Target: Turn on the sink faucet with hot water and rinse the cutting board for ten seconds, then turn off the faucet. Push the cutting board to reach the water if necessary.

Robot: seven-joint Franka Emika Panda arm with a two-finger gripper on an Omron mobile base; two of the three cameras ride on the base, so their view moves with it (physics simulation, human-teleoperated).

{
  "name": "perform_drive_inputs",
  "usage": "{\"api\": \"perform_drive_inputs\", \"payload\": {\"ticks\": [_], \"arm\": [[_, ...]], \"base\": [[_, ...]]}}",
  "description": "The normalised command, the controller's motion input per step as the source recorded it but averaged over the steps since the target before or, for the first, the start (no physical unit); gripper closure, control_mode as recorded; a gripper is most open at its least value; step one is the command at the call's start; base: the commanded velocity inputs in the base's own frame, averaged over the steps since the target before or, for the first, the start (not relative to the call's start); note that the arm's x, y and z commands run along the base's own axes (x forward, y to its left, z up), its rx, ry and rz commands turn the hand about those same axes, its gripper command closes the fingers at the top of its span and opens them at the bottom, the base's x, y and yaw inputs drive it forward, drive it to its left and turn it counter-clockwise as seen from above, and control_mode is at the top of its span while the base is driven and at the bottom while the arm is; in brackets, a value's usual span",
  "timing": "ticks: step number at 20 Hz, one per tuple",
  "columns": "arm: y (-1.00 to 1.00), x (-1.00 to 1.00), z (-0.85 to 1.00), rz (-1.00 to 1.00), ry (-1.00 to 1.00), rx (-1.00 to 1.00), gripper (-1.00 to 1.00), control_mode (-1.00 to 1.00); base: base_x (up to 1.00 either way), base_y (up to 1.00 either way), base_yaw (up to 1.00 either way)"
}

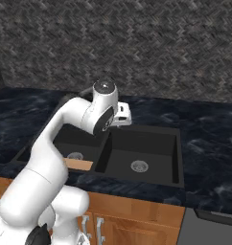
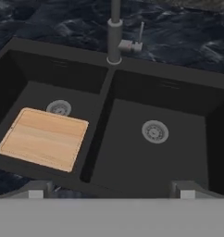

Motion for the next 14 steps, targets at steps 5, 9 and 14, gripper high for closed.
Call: {"api": "perform_drive_inputs", "payload": {"ticks": [5,9,14], "arm": [[-0.18,0.00,0.00,0.01,-0.43,0.02,-1.00,-1.00],[-0.09,0.00,0.00,0.00,-0.35,0.04,-1.00,-1.00],[-0.03,0.00,0.00,0.00,-0.29,0.01,-1.00,-1.00]], "base": [[0.00,0.00,0.00],[0.00,0.00,0.00],[0.00,0.00,0.00]]}}
